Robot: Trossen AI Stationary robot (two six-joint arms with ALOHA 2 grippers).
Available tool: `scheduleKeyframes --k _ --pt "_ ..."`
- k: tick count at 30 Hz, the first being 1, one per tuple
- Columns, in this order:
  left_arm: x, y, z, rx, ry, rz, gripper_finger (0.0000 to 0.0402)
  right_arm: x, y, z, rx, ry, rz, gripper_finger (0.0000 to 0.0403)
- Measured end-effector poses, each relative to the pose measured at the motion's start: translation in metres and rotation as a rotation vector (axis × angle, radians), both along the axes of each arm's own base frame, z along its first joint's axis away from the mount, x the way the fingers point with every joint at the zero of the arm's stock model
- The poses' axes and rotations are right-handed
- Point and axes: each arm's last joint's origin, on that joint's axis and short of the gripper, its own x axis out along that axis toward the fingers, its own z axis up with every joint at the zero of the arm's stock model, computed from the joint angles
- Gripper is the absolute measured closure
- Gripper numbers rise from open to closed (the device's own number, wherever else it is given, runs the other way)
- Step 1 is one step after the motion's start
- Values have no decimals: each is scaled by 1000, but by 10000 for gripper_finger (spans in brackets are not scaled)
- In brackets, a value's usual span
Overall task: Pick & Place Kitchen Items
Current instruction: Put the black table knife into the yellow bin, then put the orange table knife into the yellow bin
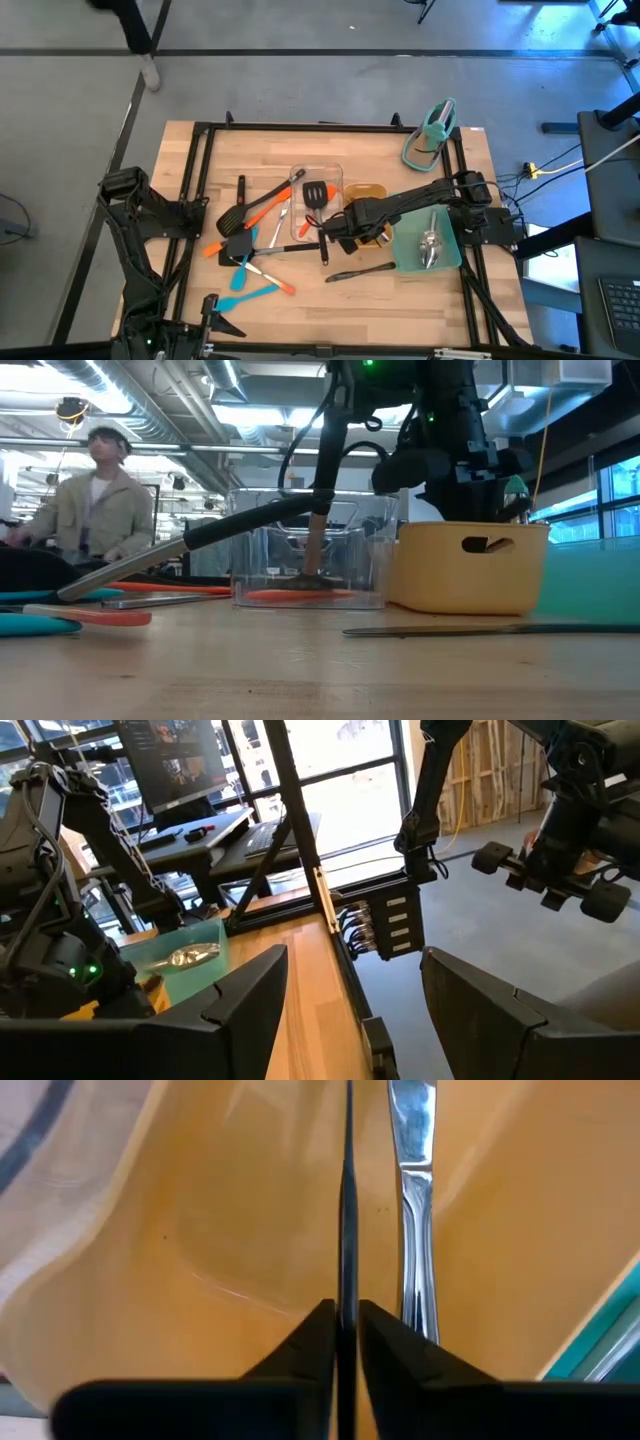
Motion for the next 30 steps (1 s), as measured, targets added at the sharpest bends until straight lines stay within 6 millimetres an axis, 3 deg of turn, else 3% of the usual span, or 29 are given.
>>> scheduleKeyframes --k 7,16,24,30 --pt "0 0 0 -4 0 0 176 0 0 0 -12 3 3 291" --pt "0 0 0 -3 1 0 176 -11 -6 11 -40 65 17 284" --pt "0 0 -1 7 6 2 176 -13 -3 43 -131 69 46 283" --pt "0 0 -1 7 6 2 176 -4 7 76 -183 -49 113 282"
